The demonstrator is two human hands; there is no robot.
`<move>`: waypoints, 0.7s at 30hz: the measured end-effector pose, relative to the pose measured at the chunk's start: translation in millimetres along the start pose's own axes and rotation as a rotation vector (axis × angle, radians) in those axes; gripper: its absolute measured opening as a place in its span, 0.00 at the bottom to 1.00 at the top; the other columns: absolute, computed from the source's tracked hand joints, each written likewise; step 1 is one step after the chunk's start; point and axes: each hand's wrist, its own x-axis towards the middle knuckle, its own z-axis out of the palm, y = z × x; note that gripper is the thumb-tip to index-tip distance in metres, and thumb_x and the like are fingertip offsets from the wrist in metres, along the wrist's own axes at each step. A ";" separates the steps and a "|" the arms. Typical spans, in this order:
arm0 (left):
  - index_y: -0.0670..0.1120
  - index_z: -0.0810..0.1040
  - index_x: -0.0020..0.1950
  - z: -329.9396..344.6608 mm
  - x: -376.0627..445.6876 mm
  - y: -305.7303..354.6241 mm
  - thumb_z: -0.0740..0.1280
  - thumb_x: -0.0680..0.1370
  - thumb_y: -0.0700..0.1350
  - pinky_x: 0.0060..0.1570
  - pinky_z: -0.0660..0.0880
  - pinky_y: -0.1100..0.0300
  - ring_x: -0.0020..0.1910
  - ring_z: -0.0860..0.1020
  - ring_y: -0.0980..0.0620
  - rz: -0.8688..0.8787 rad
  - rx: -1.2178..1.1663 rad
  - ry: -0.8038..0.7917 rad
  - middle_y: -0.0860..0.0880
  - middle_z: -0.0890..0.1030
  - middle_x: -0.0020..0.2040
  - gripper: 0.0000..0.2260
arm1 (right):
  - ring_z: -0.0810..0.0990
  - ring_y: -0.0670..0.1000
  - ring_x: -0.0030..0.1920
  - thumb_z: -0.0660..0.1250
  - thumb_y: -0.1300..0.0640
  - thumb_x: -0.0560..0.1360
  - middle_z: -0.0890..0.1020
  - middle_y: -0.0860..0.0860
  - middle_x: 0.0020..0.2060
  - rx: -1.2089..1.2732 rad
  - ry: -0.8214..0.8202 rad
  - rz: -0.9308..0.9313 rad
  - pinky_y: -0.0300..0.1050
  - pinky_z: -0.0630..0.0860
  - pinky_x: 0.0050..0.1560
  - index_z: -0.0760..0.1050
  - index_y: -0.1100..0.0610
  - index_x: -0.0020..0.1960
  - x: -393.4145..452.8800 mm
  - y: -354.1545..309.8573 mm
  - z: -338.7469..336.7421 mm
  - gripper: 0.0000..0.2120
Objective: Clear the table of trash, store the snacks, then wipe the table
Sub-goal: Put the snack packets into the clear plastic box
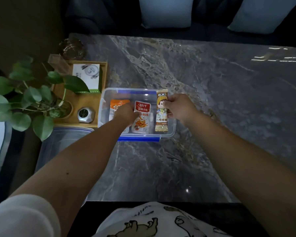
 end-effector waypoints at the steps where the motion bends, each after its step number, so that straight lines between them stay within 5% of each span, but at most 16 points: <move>1: 0.48 0.78 0.57 1.2 0.1 -0.2 0.69 0.77 0.50 0.52 0.78 0.49 0.49 0.82 0.46 0.012 0.037 0.024 0.46 0.83 0.52 0.11 | 0.84 0.54 0.43 0.66 0.62 0.77 0.84 0.56 0.44 0.000 0.003 0.004 0.49 0.82 0.46 0.78 0.55 0.43 0.9 -0.2 -0.6 0.05; 10: 0.47 0.72 0.62 0.8 -5.5 -1.5 0.66 0.77 0.54 0.46 0.76 0.50 0.51 0.80 0.44 0.043 0.302 0.156 0.46 0.82 0.52 0.17 | 0.84 0.55 0.45 0.66 0.62 0.77 0.84 0.57 0.48 -0.007 0.006 0.023 0.50 0.82 0.48 0.78 0.61 0.53 -0.4 -4.4 1.1 0.07; 21: 0.46 0.71 0.62 -1.3 -9.5 0.7 0.66 0.78 0.52 0.44 0.75 0.50 0.50 0.80 0.44 0.042 0.332 0.152 0.44 0.82 0.51 0.17 | 0.84 0.57 0.45 0.67 0.62 0.76 0.84 0.59 0.48 -0.005 0.030 0.048 0.55 0.82 0.50 0.78 0.60 0.51 0.0 -4.4 5.8 0.05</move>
